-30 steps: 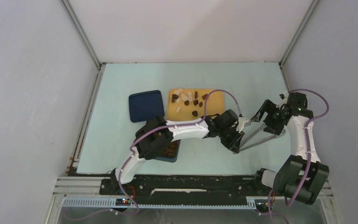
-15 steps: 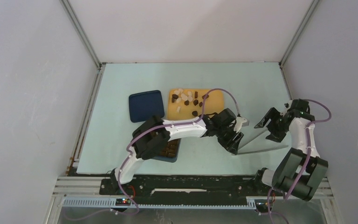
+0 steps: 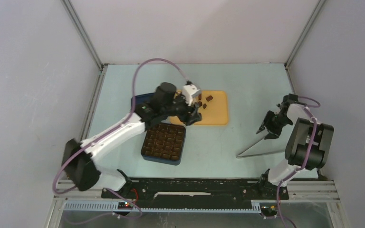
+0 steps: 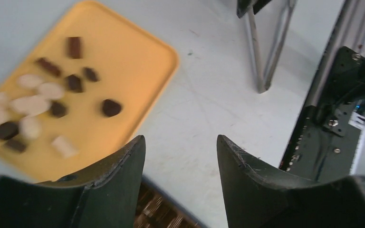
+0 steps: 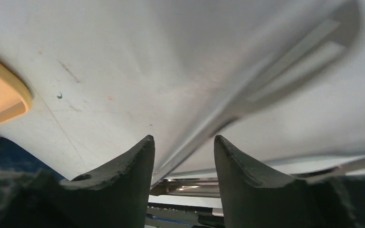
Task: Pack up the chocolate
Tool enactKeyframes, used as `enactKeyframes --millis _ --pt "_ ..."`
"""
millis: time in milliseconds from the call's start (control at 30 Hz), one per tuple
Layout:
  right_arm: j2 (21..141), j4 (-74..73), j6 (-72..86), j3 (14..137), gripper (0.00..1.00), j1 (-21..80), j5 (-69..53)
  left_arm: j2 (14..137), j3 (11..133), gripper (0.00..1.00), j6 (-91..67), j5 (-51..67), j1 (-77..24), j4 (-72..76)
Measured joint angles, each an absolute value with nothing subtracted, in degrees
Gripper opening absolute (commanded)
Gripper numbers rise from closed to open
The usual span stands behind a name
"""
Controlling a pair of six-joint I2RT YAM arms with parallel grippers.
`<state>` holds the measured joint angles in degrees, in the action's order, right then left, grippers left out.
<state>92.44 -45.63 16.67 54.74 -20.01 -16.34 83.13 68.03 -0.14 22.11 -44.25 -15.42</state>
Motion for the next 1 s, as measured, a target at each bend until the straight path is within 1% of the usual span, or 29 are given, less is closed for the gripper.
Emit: enactKeyframes --millis 33,67,167,233,333,467,600,733,1000 --pt "93.2 -45.6 16.0 55.5 0.40 -18.7 -16.5 80.1 66.8 0.61 1.2 21.7 -42.7 -16.3" --pt "94.5 -45.7 14.9 56.8 0.36 -16.7 -16.3 77.5 65.9 0.61 2.3 21.3 -41.3 -17.3" --pt "100.1 -46.0 10.7 62.5 0.31 -9.6 -16.0 71.1 63.4 0.62 4.6 20.7 -35.9 -20.3" --pt "104.0 -46.7 7.9 67.0 0.30 -5.3 -15.0 68.0 61.8 0.62 5.1 20.4 -32.8 -22.1" --pt "107.4 -46.6 3.6 70.8 0.22 0.2 -12.8 64.0 60.1 0.62 5.1 20.1 -29.2 -25.1" --pt "107.6 -47.5 -1.9 71.1 0.13 5.9 -9.5 60.1 59.5 0.62 5.1 20.6 -26.8 -27.6" --pt "106.2 -47.3 -7.8 69.7 0.07 7.9 -6.8 58.3 59.5 0.62 5.0 21.4 -25.2 -27.8" --pt "101.7 -47.1 -15.0 66.2 0.01 8.0 -5.3 58.2 59.5 0.62 5.0 21.9 -24.5 -27.8" --pt "92.7 -49.4 -22.8 63.9 0.00 7.7 -6.5 57.8 59.0 0.62 5.0 22.9 -23.7 -27.9"
